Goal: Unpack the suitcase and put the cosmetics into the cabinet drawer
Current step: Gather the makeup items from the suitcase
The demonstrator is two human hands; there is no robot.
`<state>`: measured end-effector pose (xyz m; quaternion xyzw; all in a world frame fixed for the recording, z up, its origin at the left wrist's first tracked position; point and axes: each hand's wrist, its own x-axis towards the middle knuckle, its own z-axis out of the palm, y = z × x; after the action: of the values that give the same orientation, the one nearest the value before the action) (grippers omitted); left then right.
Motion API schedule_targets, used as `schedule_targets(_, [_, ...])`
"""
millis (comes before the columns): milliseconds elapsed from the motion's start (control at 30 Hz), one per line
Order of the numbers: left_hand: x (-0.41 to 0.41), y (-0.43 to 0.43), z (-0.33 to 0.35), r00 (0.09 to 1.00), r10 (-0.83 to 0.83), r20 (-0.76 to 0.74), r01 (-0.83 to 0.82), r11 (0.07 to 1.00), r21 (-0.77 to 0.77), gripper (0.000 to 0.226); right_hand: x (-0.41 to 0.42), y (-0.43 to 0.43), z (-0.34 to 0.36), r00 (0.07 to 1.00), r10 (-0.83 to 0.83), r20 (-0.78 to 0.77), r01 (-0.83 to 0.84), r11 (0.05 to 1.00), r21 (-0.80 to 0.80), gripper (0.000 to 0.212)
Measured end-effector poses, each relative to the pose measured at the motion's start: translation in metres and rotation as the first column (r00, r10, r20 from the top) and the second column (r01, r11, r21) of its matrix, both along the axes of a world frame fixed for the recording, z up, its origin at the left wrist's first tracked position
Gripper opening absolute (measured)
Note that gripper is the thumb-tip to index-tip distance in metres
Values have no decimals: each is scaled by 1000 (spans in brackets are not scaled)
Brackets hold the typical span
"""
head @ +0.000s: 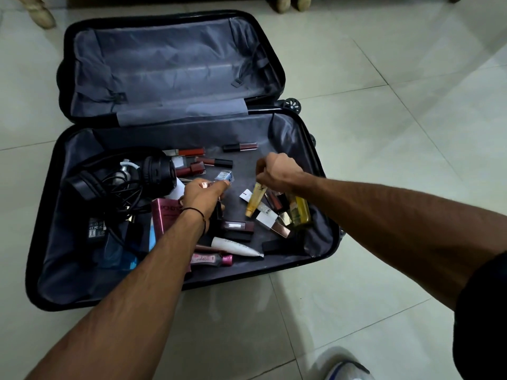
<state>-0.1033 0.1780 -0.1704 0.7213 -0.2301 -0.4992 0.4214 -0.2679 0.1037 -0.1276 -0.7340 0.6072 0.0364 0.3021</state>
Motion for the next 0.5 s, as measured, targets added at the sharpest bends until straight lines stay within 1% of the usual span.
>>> schedule_targets(67, [0,-1,1,1000,-5,20,5,1000,-9,23,-1,-3,0,999,-4,40,7,997,-76,26])
schedule_targets(133, [0,-1,3,1000,-16,14,16,1000,-20,23,-1,-3,1,992,-49,115,60,994,-94,25])
schedule_targets(200, [0,0,5,999,-19,-26,18,1000,-24,25,1,1,2,977,-122,176,125,992,-3,22])
schedule_targets(233, [1,-1,5,999,-8,-48,7,1000,-27,26,4,4,1,968,-168,185,157,985,73,27])
schedule_targets(300, [0,-1,7,998,17,-62,-19,999,-34,26,14,14,-2,968,-207,144,177,964,200,40])
schedule_targets(333, [-1,-2,9,998,30,-62,-32,999,-39,26,21,18,-6,975,-195,109,169,964,207,45])
schedule_targets(400, [-2,-4,12,994,67,-84,-72,996,-55,23,34,27,-17,991,-132,23,126,979,162,43])
schedule_targets(500, [1,-7,14,986,127,-108,-136,987,-82,19,47,37,-27,995,38,-97,-33,998,54,34])
